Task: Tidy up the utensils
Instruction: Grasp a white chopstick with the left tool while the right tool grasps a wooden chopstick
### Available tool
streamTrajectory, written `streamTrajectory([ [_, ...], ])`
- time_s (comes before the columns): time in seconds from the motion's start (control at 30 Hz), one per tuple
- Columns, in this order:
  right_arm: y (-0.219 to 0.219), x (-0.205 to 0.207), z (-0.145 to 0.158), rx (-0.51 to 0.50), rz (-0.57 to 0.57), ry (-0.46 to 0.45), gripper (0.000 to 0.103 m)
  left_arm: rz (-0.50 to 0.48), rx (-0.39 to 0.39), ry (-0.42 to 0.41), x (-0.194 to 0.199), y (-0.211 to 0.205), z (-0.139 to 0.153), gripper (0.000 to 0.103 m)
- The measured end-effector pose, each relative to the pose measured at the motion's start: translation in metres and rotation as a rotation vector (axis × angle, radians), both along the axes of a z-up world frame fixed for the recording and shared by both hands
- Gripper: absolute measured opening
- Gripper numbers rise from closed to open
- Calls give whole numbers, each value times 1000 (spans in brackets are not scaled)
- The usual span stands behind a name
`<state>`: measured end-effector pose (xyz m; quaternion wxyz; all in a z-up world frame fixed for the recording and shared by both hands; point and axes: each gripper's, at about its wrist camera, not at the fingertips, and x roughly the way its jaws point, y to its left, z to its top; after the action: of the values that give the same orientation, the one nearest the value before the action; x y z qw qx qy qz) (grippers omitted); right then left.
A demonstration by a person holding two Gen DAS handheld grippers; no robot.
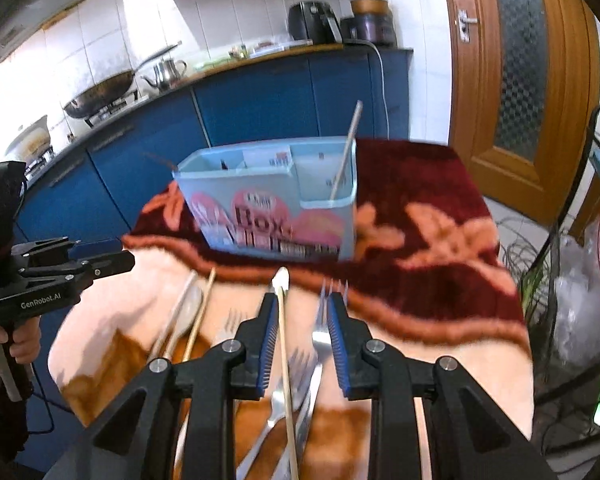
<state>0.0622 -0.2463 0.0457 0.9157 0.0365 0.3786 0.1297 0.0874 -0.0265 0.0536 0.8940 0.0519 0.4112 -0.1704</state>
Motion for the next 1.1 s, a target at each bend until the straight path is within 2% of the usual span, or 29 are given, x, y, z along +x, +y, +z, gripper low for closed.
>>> streamTrajectory([
  [0.2,0,-3,-16,-3,8,77,28,-13,47,68,-1,-9,-24,37],
  [0.57,-3,-5,-31,-5,13,126,32,-27,84,175,12,-22,-58,37],
  [0.97,2,4,-37,-9,27,150,33,22,70,183,40,-19,-67,37],
  [1.1,6,6,-36,-17,40,147,33,24,54,183,47,-18,-67,33],
])
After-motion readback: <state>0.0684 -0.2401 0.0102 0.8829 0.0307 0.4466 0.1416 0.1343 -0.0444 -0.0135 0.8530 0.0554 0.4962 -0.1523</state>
